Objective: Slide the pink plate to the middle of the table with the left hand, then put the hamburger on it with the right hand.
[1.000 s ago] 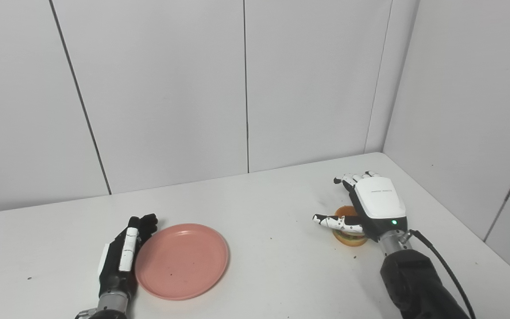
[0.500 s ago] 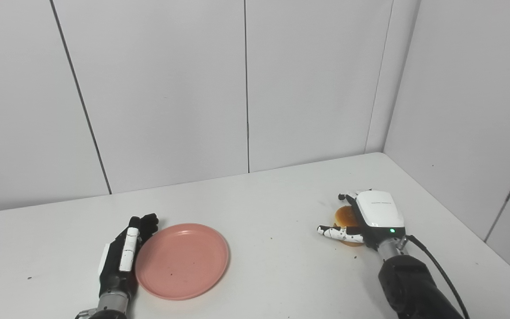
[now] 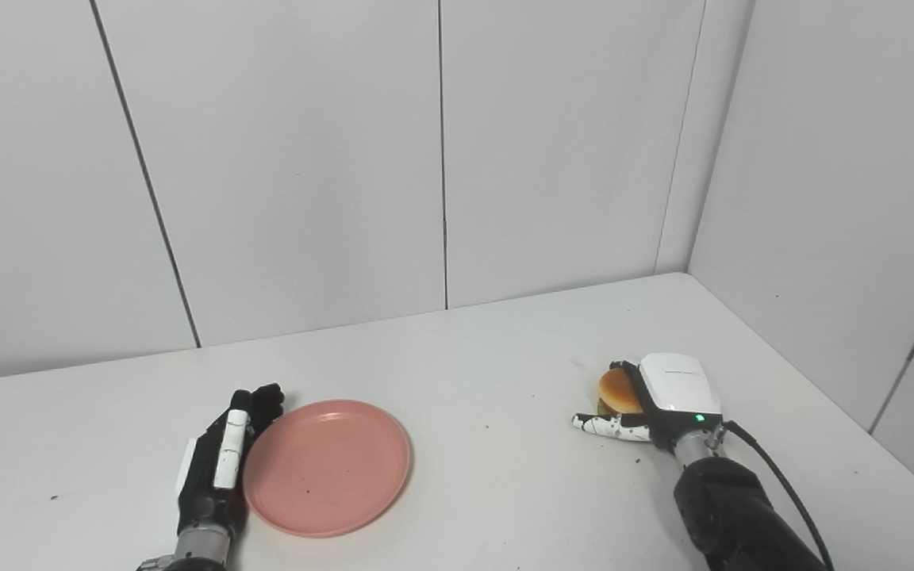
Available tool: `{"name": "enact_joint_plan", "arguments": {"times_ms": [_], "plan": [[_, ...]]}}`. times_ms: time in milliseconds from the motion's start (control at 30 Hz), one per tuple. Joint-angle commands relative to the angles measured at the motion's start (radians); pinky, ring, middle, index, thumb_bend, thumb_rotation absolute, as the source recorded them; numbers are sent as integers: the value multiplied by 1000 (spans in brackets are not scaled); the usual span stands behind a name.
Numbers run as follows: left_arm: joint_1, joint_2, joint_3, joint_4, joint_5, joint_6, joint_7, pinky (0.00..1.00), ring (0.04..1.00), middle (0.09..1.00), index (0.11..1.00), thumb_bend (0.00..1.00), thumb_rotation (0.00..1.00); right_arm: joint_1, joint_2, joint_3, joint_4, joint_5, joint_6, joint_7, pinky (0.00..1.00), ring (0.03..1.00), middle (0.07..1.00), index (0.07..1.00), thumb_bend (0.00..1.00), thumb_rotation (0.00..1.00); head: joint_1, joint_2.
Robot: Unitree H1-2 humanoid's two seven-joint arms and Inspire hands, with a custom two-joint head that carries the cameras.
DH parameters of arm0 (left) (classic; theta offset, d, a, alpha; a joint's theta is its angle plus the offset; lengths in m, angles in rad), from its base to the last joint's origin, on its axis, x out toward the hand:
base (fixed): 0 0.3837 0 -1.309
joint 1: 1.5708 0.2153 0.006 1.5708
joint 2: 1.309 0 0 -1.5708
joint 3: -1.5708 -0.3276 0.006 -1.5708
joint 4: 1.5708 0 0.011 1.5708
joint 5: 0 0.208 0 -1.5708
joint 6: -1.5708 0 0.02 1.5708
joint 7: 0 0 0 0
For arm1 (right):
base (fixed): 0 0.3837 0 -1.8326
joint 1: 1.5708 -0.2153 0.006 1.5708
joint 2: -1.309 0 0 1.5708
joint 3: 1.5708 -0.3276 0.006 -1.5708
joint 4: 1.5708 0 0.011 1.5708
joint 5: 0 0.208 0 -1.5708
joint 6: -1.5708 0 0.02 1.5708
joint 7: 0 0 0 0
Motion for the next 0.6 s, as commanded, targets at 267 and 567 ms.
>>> {"name": "enact_joint_plan", "arguments": {"times_ms": [267,567], "plan": [[19,-2,-6,-2,1,12,-5,871,819,770,660,879,879,-38,-20,18,75,97,-111,-166,199,263,344,403,644,522,7,4],[16,-8,-5,-3,6,14,3,870,815,772,655,875,872,-42,-42,39,80,129,-150,-207,198,258,337,378,651,469,20,4]]}}
